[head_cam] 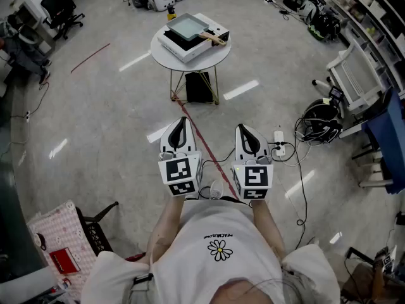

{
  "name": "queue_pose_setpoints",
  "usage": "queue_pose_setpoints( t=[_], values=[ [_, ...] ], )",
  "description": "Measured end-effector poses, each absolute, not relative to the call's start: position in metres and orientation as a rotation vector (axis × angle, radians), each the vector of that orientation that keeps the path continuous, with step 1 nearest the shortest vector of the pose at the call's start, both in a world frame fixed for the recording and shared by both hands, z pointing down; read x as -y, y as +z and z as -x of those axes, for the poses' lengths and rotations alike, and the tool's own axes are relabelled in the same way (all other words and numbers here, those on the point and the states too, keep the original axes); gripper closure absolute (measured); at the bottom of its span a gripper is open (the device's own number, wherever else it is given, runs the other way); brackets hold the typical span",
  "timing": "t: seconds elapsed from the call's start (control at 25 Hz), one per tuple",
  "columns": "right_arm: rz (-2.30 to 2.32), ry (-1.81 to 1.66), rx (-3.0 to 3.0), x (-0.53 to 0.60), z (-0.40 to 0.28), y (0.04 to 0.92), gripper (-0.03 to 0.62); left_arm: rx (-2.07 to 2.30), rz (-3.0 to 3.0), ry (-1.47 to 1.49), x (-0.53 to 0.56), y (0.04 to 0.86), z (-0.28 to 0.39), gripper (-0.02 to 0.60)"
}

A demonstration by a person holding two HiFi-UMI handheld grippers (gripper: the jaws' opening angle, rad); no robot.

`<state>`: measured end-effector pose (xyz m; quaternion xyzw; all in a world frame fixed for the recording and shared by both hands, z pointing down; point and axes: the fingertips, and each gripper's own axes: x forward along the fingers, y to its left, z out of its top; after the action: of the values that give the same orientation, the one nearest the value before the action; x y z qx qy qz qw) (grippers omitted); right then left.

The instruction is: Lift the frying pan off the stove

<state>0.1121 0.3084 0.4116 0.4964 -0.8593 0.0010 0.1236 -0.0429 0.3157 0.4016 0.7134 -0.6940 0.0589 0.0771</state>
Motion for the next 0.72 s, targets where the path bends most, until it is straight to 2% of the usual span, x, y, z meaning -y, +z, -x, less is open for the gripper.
queue_pose_setpoints(
  t=[0.72],
  values=[
    [-1.426, 0.145, 2.574, -0.285, -0.137, 0.431, 0.592, 2.087, -2.087, 0.181, -0.302, 0.413, 0.017, 0.583]
  ],
)
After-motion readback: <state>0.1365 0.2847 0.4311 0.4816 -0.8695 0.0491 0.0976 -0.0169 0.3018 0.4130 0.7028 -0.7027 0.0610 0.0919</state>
